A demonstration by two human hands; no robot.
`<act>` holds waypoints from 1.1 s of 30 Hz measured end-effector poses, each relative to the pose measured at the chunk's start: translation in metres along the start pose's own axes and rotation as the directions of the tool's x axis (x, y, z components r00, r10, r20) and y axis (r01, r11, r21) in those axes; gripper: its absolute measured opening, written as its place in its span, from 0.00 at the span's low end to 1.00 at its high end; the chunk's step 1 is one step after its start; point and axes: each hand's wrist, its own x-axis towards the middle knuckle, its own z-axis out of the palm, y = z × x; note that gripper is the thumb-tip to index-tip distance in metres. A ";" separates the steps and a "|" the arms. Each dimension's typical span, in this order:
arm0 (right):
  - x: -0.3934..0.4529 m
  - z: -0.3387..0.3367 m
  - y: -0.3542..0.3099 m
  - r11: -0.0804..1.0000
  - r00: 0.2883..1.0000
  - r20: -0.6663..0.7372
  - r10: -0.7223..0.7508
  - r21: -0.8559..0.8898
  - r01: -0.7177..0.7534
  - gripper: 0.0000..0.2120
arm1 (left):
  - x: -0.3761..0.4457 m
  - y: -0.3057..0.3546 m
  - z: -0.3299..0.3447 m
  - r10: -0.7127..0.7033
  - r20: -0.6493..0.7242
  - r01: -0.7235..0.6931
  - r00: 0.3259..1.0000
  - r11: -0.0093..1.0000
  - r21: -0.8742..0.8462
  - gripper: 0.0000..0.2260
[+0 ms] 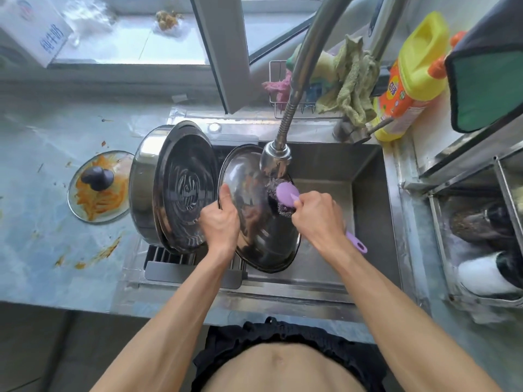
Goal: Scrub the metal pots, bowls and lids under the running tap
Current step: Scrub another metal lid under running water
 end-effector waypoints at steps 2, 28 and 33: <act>0.008 -0.001 0.012 0.994 0.994 0.017 0.104 0.033 -0.105 0.15 | -0.008 -0.001 0.003 0.012 0.021 -0.012 1.000 1.000 0.018 0.29; 0.075 -0.038 0.024 0.999 0.999 0.053 0.001 0.043 -0.004 0.10 | 0.037 0.008 0.008 0.404 0.433 -0.398 0.806 0.911 -0.109 0.18; 0.082 -0.019 0.058 0.977 0.977 0.121 0.174 0.101 -0.187 0.13 | 0.040 0.011 -0.003 0.310 0.404 -0.236 0.861 0.946 -0.223 0.19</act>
